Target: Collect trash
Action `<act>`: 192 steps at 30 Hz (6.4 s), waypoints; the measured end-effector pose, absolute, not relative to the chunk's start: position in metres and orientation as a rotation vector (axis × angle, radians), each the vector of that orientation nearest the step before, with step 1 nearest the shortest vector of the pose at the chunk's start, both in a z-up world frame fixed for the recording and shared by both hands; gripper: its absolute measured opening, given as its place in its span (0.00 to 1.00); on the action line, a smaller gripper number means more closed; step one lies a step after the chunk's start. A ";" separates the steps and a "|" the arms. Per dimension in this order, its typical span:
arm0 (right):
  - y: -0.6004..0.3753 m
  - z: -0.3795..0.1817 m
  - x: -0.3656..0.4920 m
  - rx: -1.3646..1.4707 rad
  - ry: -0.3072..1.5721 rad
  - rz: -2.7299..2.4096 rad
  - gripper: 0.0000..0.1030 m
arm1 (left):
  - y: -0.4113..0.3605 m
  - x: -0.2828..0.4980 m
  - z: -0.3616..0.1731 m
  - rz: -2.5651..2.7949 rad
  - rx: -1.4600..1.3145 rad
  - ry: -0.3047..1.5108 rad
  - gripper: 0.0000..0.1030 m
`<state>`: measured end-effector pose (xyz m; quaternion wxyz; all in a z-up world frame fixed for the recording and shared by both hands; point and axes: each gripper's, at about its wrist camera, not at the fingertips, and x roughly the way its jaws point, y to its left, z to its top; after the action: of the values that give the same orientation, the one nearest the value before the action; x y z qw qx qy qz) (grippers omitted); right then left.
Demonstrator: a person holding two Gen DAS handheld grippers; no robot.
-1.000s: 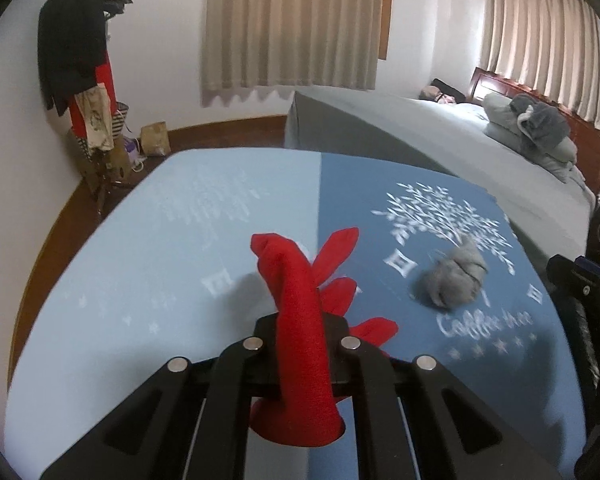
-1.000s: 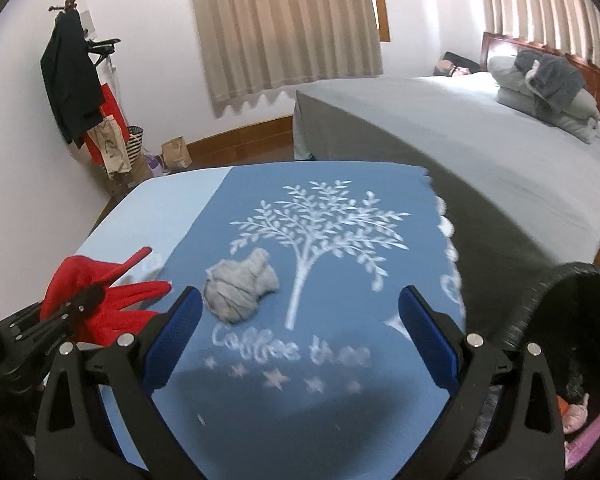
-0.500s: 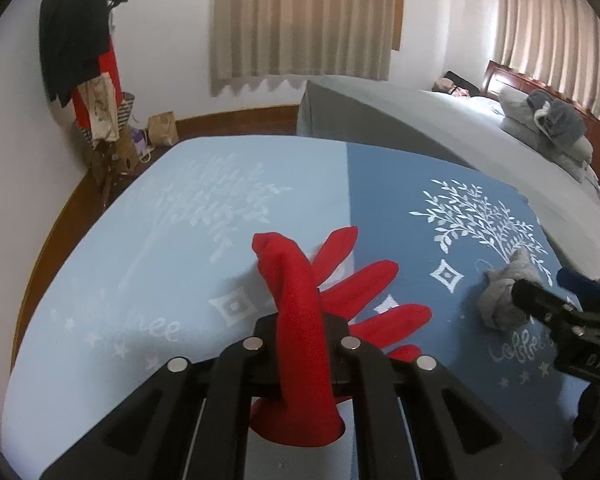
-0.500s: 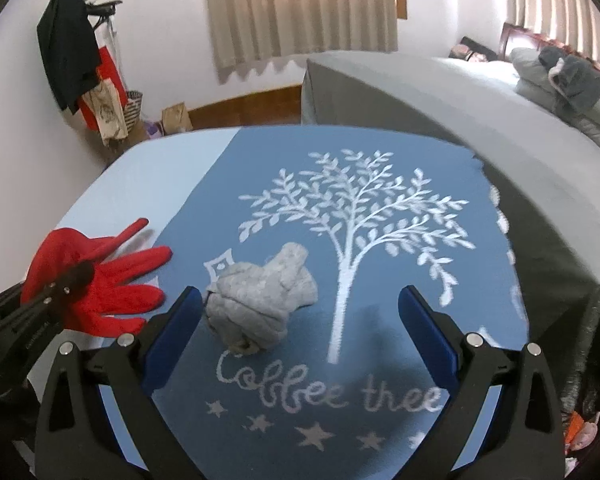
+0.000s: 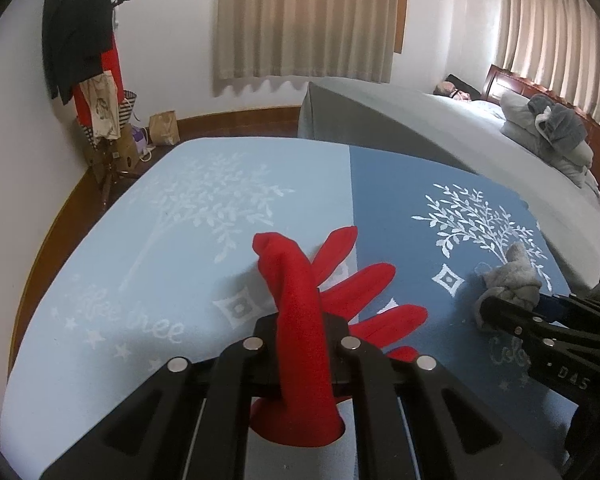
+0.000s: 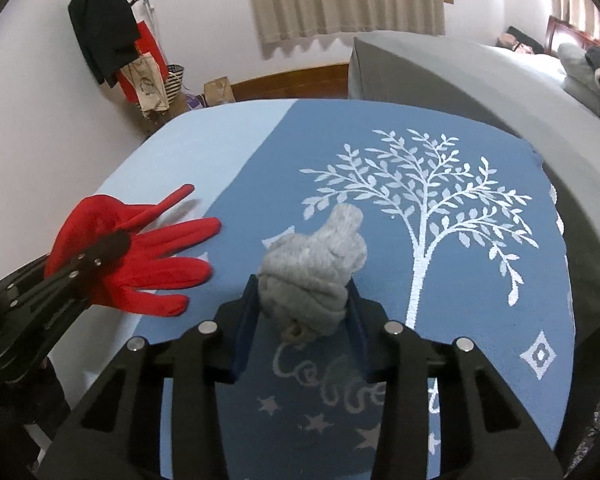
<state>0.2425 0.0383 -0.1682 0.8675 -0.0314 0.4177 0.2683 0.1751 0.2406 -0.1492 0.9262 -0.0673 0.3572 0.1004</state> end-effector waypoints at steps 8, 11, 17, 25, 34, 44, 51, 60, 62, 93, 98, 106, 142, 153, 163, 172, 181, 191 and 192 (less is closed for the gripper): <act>0.014 -0.143 0.223 -0.017 0.826 0.553 0.38 | 0.228 0.166 -0.132 0.194 -0.127 0.703 0.08; 0.001 -0.133 0.216 0.000 0.810 0.544 0.38 | 0.219 0.161 -0.124 0.184 -0.116 0.693 0.08; -0.024 -0.116 0.200 0.012 0.778 0.512 0.38 | 0.198 0.151 -0.108 0.155 -0.108 0.670 0.08; -0.051 -0.099 0.181 0.026 0.752 0.485 0.38 | 0.165 0.136 -0.086 0.092 -0.092 0.637 0.08; -0.088 -0.081 0.151 0.031 0.718 0.454 0.38 | 0.131 0.120 -0.064 0.026 -0.078 0.605 0.08; -0.128 -0.061 0.123 0.044 0.674 0.409 0.38 | 0.088 0.100 -0.047 -0.048 -0.045 0.575 0.08; -0.155 -0.047 0.100 0.059 0.628 0.385 0.38 | 0.060 0.085 -0.032 -0.107 -0.023 0.545 0.08; -0.194 -0.036 0.074 0.077 0.590 0.336 0.38 | 0.027 0.069 -0.017 -0.163 0.002 0.515 0.08; -0.204 -0.034 0.070 0.082 0.584 0.322 0.38 | 0.018 0.066 -0.014 -0.177 0.010 0.510 0.08; -0.308 -0.045 0.053 0.136 0.610 0.116 0.38 | -0.091 0.087 -0.018 -0.412 0.067 0.516 0.08; -0.325 -0.049 0.055 0.139 0.622 0.085 0.38 | -0.110 0.099 -0.025 -0.459 0.075 0.513 0.08; -0.350 -0.052 0.056 0.147 0.624 0.037 0.38 | -0.140 0.112 -0.034 -0.509 0.091 0.539 0.08; -0.374 -0.085 0.095 0.178 0.695 -0.032 0.89 | -0.148 0.163 -0.056 -0.489 0.102 0.640 0.71; -0.366 -0.063 0.070 0.208 0.683 -0.036 0.94 | -0.117 0.142 -0.033 -0.411 0.129 0.598 0.94; -0.346 -0.034 0.044 0.197 0.663 -0.016 0.94 | -0.089 0.104 -0.016 -0.365 0.126 0.589 0.94; -0.321 -0.014 0.027 0.160 0.655 0.011 0.94 | -0.075 0.073 0.006 -0.350 0.116 0.547 0.94; -0.309 -0.002 0.021 0.143 0.639 0.031 0.94 | -0.072 0.057 0.020 -0.336 0.111 0.515 0.94; -0.306 0.001 0.020 0.132 0.633 0.036 0.94 | -0.069 0.054 0.023 -0.326 0.104 0.506 0.94; -0.306 0.002 0.020 0.132 0.633 0.035 0.94 | -0.069 0.054 0.024 -0.326 0.103 0.507 0.94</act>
<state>0.0198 -0.3061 0.0015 0.9480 0.0648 0.3111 0.0171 0.0542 -0.0693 0.0238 0.9537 0.0509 0.2493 -0.1605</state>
